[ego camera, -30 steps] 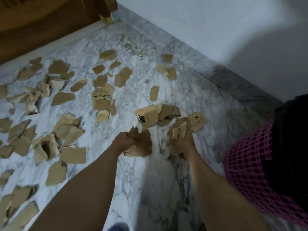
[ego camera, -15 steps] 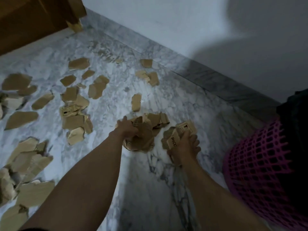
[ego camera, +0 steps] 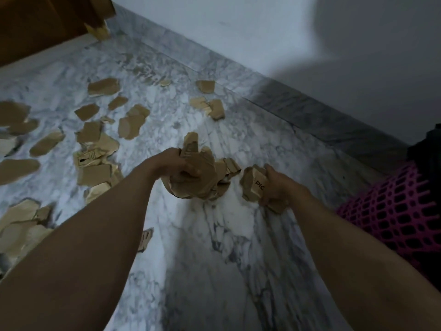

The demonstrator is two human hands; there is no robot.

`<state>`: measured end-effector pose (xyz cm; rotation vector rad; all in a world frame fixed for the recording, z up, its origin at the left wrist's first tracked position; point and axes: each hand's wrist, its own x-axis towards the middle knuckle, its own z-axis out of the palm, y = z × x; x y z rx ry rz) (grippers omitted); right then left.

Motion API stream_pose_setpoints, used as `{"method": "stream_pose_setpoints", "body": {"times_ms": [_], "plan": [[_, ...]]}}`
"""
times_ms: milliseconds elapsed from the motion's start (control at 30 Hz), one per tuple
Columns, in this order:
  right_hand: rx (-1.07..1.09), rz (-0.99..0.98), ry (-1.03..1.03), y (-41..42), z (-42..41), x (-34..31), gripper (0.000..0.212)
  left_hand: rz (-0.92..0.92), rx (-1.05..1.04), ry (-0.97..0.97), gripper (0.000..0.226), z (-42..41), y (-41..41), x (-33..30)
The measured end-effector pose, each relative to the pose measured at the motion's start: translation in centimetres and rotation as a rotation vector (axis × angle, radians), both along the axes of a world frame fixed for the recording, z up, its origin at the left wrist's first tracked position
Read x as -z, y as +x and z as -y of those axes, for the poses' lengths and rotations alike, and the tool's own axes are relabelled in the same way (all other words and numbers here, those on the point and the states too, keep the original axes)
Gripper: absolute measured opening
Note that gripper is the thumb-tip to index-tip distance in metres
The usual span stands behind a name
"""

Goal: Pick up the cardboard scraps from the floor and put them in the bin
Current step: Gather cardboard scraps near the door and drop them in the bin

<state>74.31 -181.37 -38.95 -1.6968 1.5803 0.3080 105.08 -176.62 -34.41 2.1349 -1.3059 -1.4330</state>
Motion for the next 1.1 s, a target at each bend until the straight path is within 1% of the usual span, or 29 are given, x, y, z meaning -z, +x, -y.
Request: {"method": "stream_pose_setpoints", "body": {"times_ms": [33, 67, 100, 133, 167, 200, 233, 267, 300, 367, 400, 467, 533, 567, 600, 667, 733, 767, 800, 833, 867, 900, 933, 1033, 1100], "plan": [[-0.032, -0.052, -0.003, 0.1, 0.2, -0.1, 0.119, 0.016, 0.043, 0.020, 0.059, 0.6, -0.1, -0.3], [-0.057, -0.089, -0.033, 0.2, 0.3, -0.1, 0.114, 0.026, 0.084, 0.034, 0.062, 1.1, -0.3, -0.6], [-0.087, -0.136, -0.082, 0.3, 0.3, -0.3, 0.107, 0.030, 0.124, 0.051, 0.072, 1.6, -0.6, -0.8], [-0.117, -0.195, -0.131, 0.3, 0.2, -0.4, 0.104, 0.022, 0.148, 0.067, 0.089, 2.0, -1.2, -0.8], [-0.144, -0.261, -0.167, 0.3, 0.1, -0.6, 0.106, 0.012, 0.160, 0.071, 0.105, 2.2, -1.9, -0.8], [-0.171, -0.303, -0.193, 0.2, 0.1, -0.7, 0.108, 0.016, 0.170, 0.076, 0.114, 2.3, -2.8, -0.7], [-0.182, -0.302, -0.201, 0.0, 0.1, -0.7, 0.108, 0.043, 0.183, 0.068, 0.119, 2.4, -3.7, -0.5], [-0.161, -0.254, -0.188, -0.3, 0.2, -0.4, 0.102, 0.079, 0.191, 0.061, 0.120, 2.4, -4.2, 0.2], [-0.108, -0.182, -0.166, -0.7, 0.4, -0.2, 0.092, 0.124, 0.220, 0.048, 0.117, 2.4, -4.7, 0.9], [0.015, -0.021, -0.125, -1.8, 0.9, -0.1, 0.071, 0.230, 0.261, 0.030, 0.096, 2.0, -5.2, 2.4], [0.090, 0.070, -0.118, -2.2, 1.3, -0.3, 0.063, 0.280, 0.265, 0.030, 0.090, 1.6, -5.4, 3.1], [0.270, 0.290, -0.140, -2.7, 2.1, -1.1, 0.053, 0.344, 0.236, 0.020, 0.090, 0.9, -5.7, 3.8], [0.459, 0.517, -0.102, -2.5, 2.4, -2.2, 0.048, 0.314, 0.193, -0.023, 0.088, 0.5, -5.6, 3.9], [0.500, 0.591, -0.064, -1.9, 2.6, -2.8, 0.048, 0.270, 0.180, -0.035, 0.084, 0.3, -5.4, 3.7], [0.484, 0.622, -0.033, -1.2, 2.7, -3.2, 0.049, 0.219, 0.164, -0.038, 0.082, 0.1, -5.1, 3.5], [0.386, 0.654, -0.006, 0.8, 2.8, -3.5, 0.053, 0.123, 0.135, -0.055, 0.079, -0.4, -4.2, 3.1], [0.304, 0.675, 0.014, 3.3, 2.8, -3.5, 0.057, 0.076, 0.113, -0.093, 0.059, -1.7, -3.1, 2.3], [0.235, 0.657, 0.023, 4.7, 2.8, -3.1, 0.060, 0.056, 0.075, -0.067, 0.055, -2.5, -2.1, 2.1], [0.131, 0.587, 0.013, 6.1, 3.0, -2.8, 0.066, 0.034, 0.038, -0.022, 0.059, -3.3, -0.9, 2.0], [0.013, 0.473, 0.000, 7.5, 2.9, -2.4, 0.077, 0.003, 0.015, 0.019, 0.064, -4.3, 0.4, 1.8], [-0.092, 0.343, -0.011, 8.6, 2.6, -1.8, 0.090, -0.019, 0.020, 0.044, 0.064, -5.4, 1.7, 1.5], [-0.168, 0.221, -0.028, 9.5, 2.2, -0.8, 0.101, -0.012, 0.040, 0.061, 0.059, -6.5, 2.9, 1.4], [-0.204, 0.135, -0.046, 10.1, 1.5, -0.1, 0.104, 0.004, 0.053, 0.083, 0.054, -7.7, 3.9, 1.3], [-0.192, 0.047, -0.160, 11.1, -0.2, 0.8, 0.087, 0.078, -0.041, 0.136, 0.047, -11.8, 5.2, 1.0], [-0.221, -0.054, -0.206, 11.3, -0.6, 0.3, 0.081, 0.070, -0.147, 0.135, 0.042, -14.1, 5.3, 1.5]]}}
